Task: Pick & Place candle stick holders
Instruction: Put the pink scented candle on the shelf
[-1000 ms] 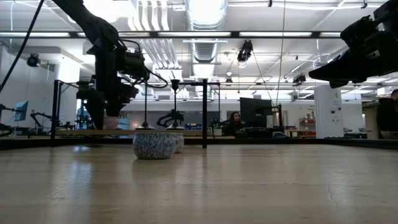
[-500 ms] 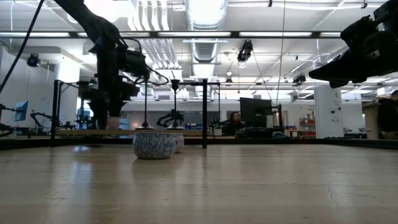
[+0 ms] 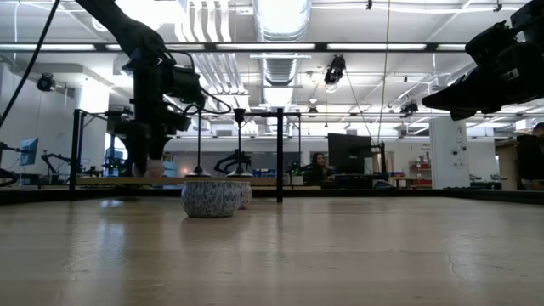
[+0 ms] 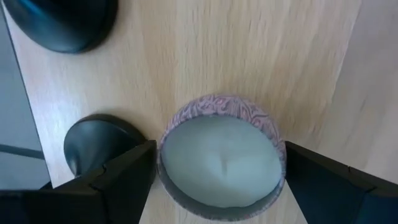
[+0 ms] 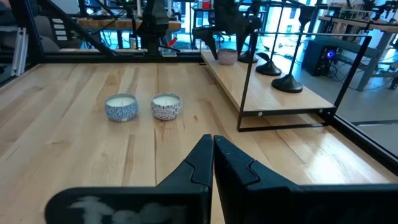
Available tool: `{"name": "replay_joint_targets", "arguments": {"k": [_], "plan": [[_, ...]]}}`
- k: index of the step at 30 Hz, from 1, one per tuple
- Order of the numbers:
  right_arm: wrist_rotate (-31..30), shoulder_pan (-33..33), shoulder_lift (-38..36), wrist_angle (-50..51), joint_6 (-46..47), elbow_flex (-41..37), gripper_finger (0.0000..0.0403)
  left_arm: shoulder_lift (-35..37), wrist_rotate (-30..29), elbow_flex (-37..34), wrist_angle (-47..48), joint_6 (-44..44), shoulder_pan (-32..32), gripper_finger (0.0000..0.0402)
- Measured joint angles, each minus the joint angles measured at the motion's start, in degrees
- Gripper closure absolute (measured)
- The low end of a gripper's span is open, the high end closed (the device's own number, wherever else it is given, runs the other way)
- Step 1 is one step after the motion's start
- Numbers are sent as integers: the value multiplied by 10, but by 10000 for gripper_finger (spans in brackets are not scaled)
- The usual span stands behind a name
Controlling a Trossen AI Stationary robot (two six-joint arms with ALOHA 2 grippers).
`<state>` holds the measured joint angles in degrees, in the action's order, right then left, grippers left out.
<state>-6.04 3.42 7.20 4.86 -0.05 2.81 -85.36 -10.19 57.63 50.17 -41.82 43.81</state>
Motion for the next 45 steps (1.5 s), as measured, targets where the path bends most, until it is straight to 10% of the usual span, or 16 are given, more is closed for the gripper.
{"name": "replay_joint_targets", "arguments": {"k": [45], "plan": [[0,0,0,0,0,0,394,2,3,6,39,40,-9,62]]}}
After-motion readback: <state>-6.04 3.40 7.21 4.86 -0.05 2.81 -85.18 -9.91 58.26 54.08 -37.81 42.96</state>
